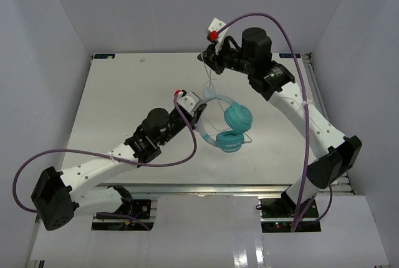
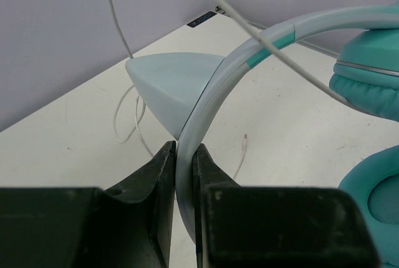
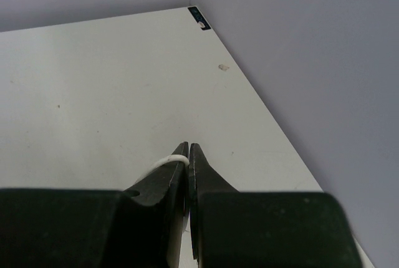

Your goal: Wrap the headphones

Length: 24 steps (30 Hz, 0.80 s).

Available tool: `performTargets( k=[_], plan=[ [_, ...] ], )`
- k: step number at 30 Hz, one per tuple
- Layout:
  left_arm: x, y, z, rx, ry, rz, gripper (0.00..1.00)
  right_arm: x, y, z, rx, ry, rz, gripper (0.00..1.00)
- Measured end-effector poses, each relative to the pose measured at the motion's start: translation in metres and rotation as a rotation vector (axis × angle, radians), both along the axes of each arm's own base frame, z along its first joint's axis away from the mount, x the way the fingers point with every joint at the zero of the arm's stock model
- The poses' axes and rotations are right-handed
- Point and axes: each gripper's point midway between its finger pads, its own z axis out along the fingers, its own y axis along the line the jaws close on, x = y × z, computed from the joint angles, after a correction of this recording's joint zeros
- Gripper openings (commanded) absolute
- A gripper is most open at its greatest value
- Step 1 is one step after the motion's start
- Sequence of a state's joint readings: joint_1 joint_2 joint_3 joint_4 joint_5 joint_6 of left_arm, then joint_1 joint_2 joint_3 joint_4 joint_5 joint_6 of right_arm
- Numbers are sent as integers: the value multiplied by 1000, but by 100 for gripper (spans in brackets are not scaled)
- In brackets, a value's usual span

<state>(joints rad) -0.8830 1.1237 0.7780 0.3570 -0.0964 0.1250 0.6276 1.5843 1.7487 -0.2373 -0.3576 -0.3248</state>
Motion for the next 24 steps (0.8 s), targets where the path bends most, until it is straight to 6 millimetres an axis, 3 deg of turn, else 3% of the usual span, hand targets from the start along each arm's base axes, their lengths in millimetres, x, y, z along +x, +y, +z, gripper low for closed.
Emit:
performTargets(
  k=[8, 16, 20, 24],
  plan=[
    [3, 4, -15, 14, 63, 14, 0, -4, -12, -3, 21, 9, -3, 8],
    [9, 15, -32, 1, 170, 61, 0, 22, -58, -14, 40, 41, -115, 8],
    [6, 27, -31, -29, 207, 92, 0, 28, -80, -22, 51, 67, -167, 8],
    [0, 39, -19, -79, 213, 114, 0, 33, -91, -26, 68, 85, -198, 8]
  ],
)
